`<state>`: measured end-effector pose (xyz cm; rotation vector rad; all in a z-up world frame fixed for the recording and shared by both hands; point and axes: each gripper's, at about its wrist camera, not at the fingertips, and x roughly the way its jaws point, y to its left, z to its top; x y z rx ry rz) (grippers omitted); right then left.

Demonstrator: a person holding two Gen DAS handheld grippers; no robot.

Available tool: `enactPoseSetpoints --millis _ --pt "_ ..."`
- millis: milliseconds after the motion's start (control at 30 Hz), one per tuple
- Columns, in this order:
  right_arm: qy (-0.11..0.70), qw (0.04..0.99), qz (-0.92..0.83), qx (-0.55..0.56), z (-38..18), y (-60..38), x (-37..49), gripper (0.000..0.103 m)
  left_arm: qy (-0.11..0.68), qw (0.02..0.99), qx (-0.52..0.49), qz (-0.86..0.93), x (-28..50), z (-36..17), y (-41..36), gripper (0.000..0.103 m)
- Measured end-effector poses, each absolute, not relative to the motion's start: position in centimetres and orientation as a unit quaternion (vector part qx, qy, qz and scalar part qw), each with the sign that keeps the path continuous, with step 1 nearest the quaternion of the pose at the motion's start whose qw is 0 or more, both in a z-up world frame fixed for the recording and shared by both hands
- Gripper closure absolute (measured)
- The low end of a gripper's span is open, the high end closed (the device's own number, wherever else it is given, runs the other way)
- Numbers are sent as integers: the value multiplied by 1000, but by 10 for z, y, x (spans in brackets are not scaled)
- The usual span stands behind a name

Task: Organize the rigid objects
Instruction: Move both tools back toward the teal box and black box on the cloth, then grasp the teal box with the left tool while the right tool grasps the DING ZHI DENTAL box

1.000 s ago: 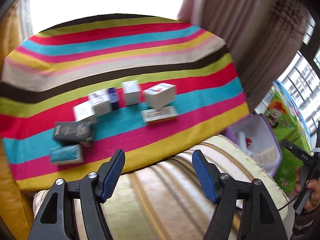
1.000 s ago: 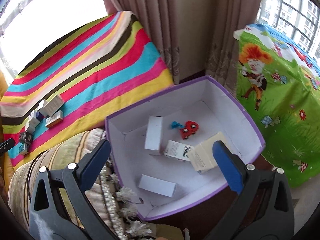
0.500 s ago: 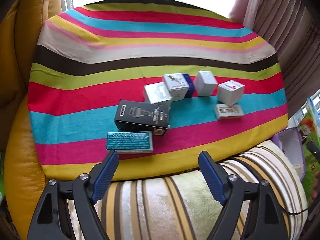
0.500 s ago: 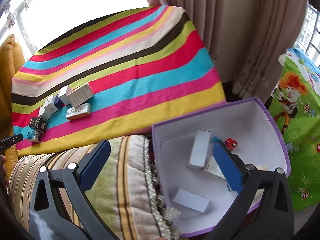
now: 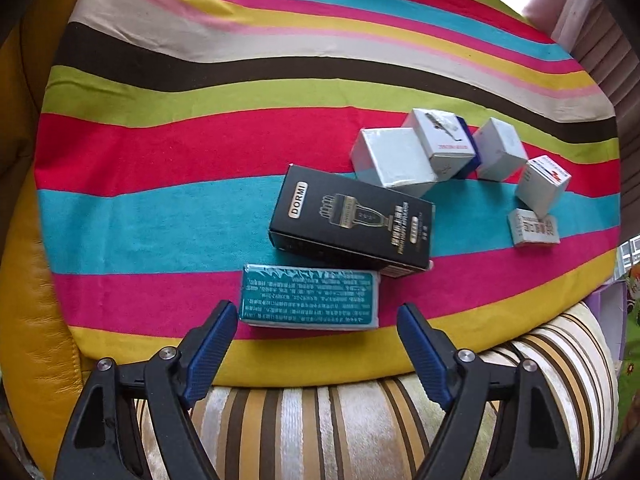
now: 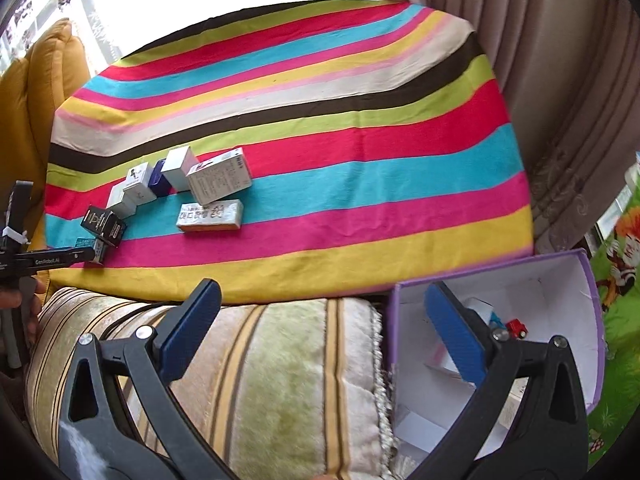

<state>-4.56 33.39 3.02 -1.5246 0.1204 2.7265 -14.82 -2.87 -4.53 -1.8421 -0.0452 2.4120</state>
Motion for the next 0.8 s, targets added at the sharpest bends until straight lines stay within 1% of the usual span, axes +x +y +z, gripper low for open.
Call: enactPoseSetpoints --millis 67,100,133,467,800 --pt "35 -3 869 -493 26 325 -53 1 -14 54 -610 790 -152 -49 -29 21" --pt "31 -8 867 -497 24 321 -56 1 -13 52 -611 789 -153 -51 -29 24" --pt "29 -12 865 -500 22 316 -60 1 -12 51 -613 789 -154 -53 -29 29" --pt "9 -34 847 -530 -2 271 -97 1 -2 48 -587 808 -136 -40 -22 30" --pt "-17 -19 838 -545 -24 235 -131 1 -7 60 -512 857 -104 -6 -2 30"
